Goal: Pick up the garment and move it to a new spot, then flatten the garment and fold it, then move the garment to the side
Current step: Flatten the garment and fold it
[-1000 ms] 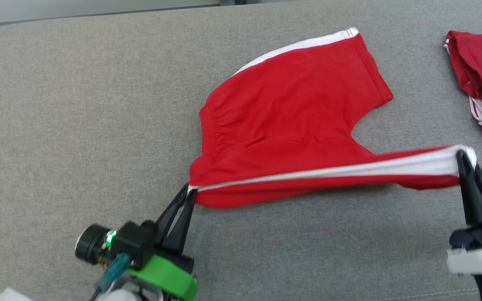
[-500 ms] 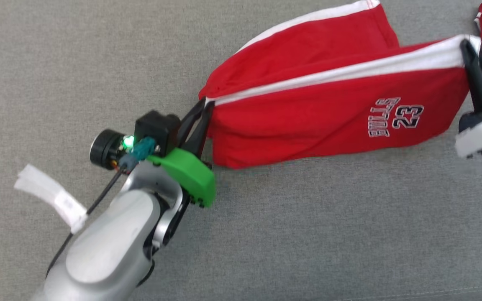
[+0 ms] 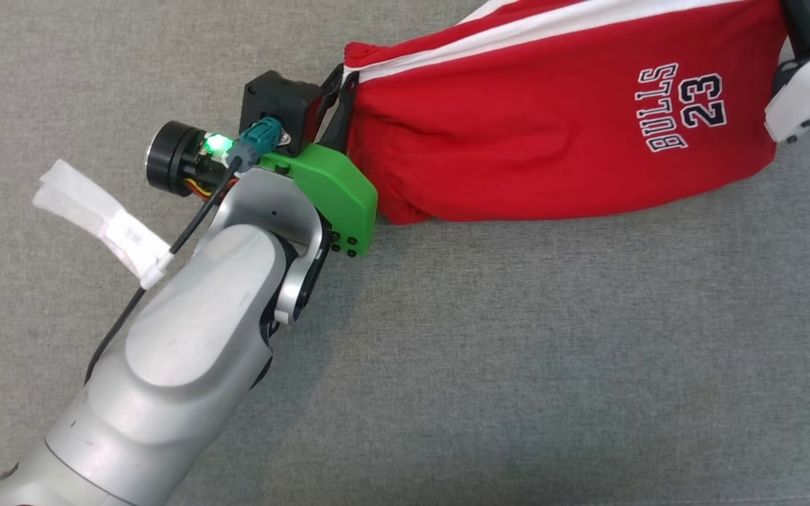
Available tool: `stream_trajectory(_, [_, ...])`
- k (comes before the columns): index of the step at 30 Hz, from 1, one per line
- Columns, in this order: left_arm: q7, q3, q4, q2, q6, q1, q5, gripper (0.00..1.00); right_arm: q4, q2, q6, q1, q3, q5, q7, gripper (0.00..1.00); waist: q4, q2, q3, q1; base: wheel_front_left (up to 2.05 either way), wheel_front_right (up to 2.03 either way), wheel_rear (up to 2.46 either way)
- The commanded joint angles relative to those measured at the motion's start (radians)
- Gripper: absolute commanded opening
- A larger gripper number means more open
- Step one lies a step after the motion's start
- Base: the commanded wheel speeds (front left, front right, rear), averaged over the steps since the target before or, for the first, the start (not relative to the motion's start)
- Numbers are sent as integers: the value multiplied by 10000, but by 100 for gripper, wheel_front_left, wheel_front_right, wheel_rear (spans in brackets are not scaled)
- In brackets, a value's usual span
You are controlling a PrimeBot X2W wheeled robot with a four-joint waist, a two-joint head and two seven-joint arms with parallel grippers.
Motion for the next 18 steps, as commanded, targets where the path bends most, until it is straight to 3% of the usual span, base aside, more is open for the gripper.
stream_trajectory(1, [-51,18,92,-64,-18,-231,78,0,251,-105,-15,-362,216,92,-50,0,176,-1,181,0,0,0,0])
stream_trajectory(11, [-325,-60,746,-239,-247,-738,114,0,1940,-168,-16,-2019,1707,608,-415,0,350,-1,460,0,0,0,0])
stream_trajectory(13, [-363,-96,908,-277,-394,-782,9,9,2143,-122,-15,-2179,1994,732,-549,1,349,-1,446,0,0,0,0])
stream_trajectory(15, [-491,-112,1090,-322,-494,-796,-17,39,2375,-90,-15,-2240,2296,880,-707,21,329,-1,346,0,0,0,0])
stream_trajectory(16, [-574,-129,1198,-366,-527,-763,-37,100,2524,-65,-16,-2252,2432,962,-814,51,319,-1,259,0,0,0,0])
stream_trajectory(17, [-718,-125,1260,-404,-545,-751,-24,100,2614,-26,-15,-2256,2539,1013,-948,100,310,-1,171,0,0,0,0])
stream_trajectory(18, [-856,-117,1362,-452,-570,-707,-46,100,2703,0,-15,-2272,2643,1061,-1155,100,300,-1,55,0,0,0,0])
